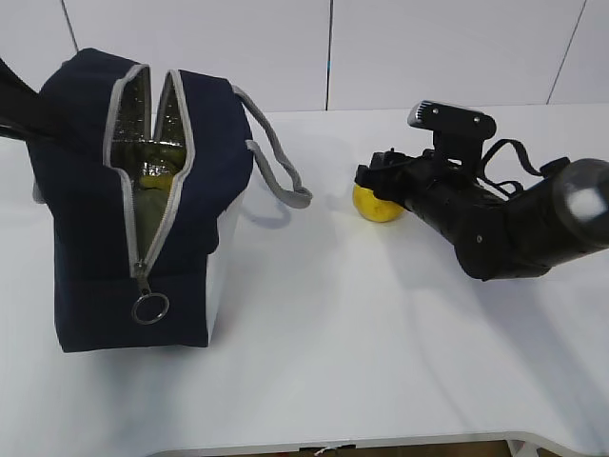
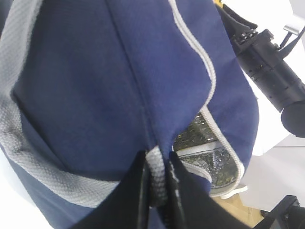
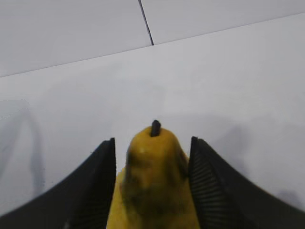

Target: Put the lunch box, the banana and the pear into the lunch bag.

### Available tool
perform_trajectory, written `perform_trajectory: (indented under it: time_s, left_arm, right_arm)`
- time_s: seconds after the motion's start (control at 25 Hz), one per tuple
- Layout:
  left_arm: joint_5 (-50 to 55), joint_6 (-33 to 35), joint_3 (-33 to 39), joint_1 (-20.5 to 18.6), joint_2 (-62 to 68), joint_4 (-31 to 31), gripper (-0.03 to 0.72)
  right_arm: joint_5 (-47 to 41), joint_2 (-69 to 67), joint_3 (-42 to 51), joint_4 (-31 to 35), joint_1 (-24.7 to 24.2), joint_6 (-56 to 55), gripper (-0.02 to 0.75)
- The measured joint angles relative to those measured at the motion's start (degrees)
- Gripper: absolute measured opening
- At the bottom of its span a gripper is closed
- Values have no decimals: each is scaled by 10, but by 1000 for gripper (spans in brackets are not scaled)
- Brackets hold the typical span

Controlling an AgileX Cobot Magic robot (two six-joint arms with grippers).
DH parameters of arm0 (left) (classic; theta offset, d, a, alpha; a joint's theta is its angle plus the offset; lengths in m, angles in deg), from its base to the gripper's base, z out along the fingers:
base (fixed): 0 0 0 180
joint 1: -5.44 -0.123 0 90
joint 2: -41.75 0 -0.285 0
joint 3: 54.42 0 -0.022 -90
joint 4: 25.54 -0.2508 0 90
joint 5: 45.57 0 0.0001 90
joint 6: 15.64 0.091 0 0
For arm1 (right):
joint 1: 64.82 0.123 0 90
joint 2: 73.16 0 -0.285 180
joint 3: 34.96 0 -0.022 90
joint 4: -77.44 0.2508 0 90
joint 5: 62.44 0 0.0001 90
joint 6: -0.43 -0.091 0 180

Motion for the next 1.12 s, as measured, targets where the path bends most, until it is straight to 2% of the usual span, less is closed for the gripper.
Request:
perform_trajectory:
  time_s: [0.12, 0.24, 1.12]
  left_arm:
    - [0, 0, 0, 0, 0, 0, 11]
    - [0, 0, 0, 0, 0, 0, 11]
    - [0, 0, 0, 0, 0, 0, 11]
  right_arm:
    - [0, 0, 0, 0, 0, 0, 314]
    - [1, 0, 0, 0, 0, 0, 279]
    - [2, 0, 0, 0, 0, 35, 262]
